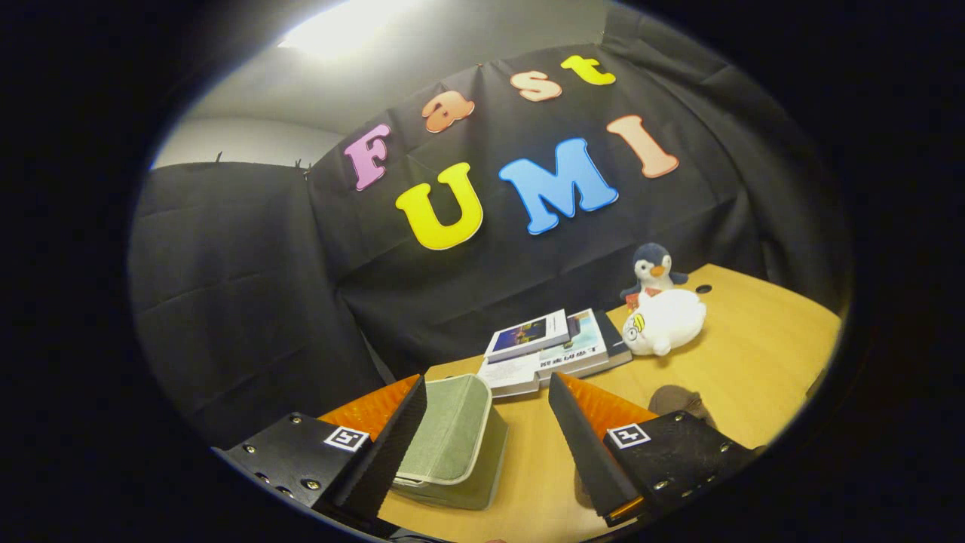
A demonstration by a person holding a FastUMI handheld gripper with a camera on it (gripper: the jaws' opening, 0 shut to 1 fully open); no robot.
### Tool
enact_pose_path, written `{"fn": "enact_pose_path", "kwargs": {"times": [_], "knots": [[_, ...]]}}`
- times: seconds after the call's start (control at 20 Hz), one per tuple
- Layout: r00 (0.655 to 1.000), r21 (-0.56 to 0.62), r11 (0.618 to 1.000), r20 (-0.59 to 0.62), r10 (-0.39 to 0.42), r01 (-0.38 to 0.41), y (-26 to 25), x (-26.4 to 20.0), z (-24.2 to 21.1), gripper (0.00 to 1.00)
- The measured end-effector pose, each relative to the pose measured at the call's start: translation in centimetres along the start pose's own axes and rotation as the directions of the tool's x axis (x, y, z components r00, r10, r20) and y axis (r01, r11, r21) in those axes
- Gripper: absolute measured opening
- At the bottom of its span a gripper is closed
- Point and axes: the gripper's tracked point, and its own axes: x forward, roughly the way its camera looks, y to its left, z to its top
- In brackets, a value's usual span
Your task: Open the storage box then place both shoes into the box .Put the left shoe in first, then the right shoe, with the right side of both shoes facing outward in a uniform manner.
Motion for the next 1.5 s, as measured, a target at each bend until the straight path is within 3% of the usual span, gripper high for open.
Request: {"fn": "enact_pose_path", "kwargs": {"times": [0.2, 0.45, 0.9, 1.5], "knots": [[0.996, 0.151, 0.988, -0.070, 0.046, -0.035, 0.4, 1.2, -2.6, 0.97], [0.985, 0.341, 0.938, -0.135, 0.105, -0.053, 0.7, 2.1, -5.2, 0.97], [0.956, 0.596, 0.801, -0.200, 0.215, -0.055, 1.7, 3.5, -9.4, 0.97], [0.917, 0.782, 0.624, -0.249, 0.310, 0.002, 3.3, 5.0, -14.5, 0.97]]}}
